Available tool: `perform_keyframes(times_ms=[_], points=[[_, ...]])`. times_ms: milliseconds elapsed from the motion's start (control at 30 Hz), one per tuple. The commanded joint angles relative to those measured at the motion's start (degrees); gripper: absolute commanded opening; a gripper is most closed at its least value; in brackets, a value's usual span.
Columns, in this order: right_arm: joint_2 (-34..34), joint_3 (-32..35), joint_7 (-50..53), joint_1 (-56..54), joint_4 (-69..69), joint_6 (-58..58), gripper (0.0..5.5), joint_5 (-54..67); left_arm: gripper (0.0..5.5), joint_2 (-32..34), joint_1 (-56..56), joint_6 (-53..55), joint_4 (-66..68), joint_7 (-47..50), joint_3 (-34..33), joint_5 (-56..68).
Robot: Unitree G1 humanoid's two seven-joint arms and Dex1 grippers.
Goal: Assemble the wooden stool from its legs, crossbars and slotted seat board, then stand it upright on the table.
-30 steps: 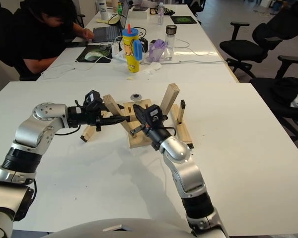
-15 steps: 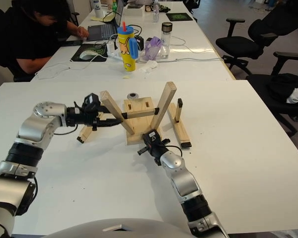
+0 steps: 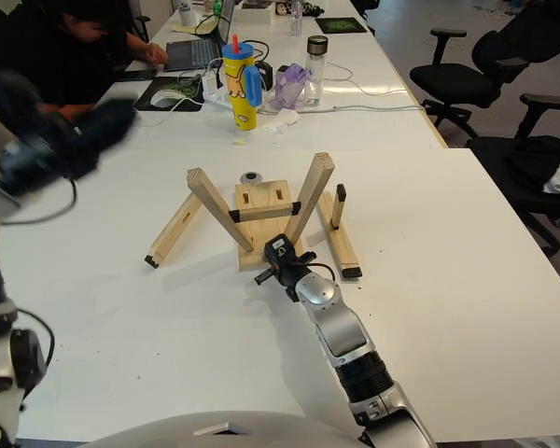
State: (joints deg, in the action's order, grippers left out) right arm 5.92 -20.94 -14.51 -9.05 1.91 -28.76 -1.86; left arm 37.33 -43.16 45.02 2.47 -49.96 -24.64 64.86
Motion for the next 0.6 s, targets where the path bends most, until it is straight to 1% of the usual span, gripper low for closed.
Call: perform_keyframes(times_ms=[33,100,167,200,233,267,300,333,367,433,500,567,600], points=[[1.6,-2.4,-2.3,5.1,-7.4,-5.8,0.0,-0.6,3.78,-10.4,-10.8,-4.1,-2.7,15.9,4.5,-3.0],[1.4,-2.7,-2.2,4.8,-7.9,-5.6,0.0,-0.8,3.78,-14.3,-4.2,-2.8,-4.4,19.4,14.8,-10.5],[1.1,-3.0,-2.3,4.2,-8.5,-5.5,0.0,-1.0,3.78,-14.6,5.9,0.0,-5.6,21.7,26.1,-17.9],[1.0,-3.2,-2.4,4.0,-8.8,-5.5,0.0,-1.0,3.78,-13.3,12.0,0.4,-6.5,22.0,32.3,-22.0],[0.8,-3.4,-2.4,3.7,-9.1,-5.5,0.0,-1.1,3.78,-12.5,16.3,1.0,-6.7,22.6,35.9,-24.9],[0.8,-3.5,-2.5,3.4,-9.5,-5.6,0.0,-1.1,3.78,-12.3,19.3,-0.1,-5.6,25.0,37.0,-28.6],[0.8,-3.5,-2.5,3.2,-9.7,-5.8,0.0,-1.1,3.78,-12.2,20.3,-2.9,-4.9,26.8,36.1,-31.6],[0.8,-3.4,-2.4,3.1,-9.8,-5.9,0.0,-1.1,3.78,-13.3,18.9,-6.6,-4.5,28.6,32.6,-32.4],[0.7,-3.2,-2.2,3.2,-9.8,-6.0,0.0,-1.0,3.78,-14.5,16.1,-11.1,-4.3,30.2,28.8,-33.1],[0.2,-2.5,-1.7,3.2,-10.2,-5.3,0.0,-0.7,3.78,-16.1,9.8,-17.7,-6.0,31.7,24.0,-33.7],[-0.2,-2.0,-1.7,2.9,-11.2,-2.6,0.0,-0.5,3.78,-17.9,5.4,-22.2,-10.1,35.5,20.7,-35.1],[-0.9,-1.2,-1.9,2.8,-11.4,1.1,0.0,0.2,3.78,-19.8,4.9,-24.4,-14.6,39.1,18.0,-35.4],[-1.2,-1.1,-2.3,2.8,-11.4,1.6,0.0,0.5,3.78,-20.1,6.4,-24.3,-17.2,41.3,17.7,-37.0]])
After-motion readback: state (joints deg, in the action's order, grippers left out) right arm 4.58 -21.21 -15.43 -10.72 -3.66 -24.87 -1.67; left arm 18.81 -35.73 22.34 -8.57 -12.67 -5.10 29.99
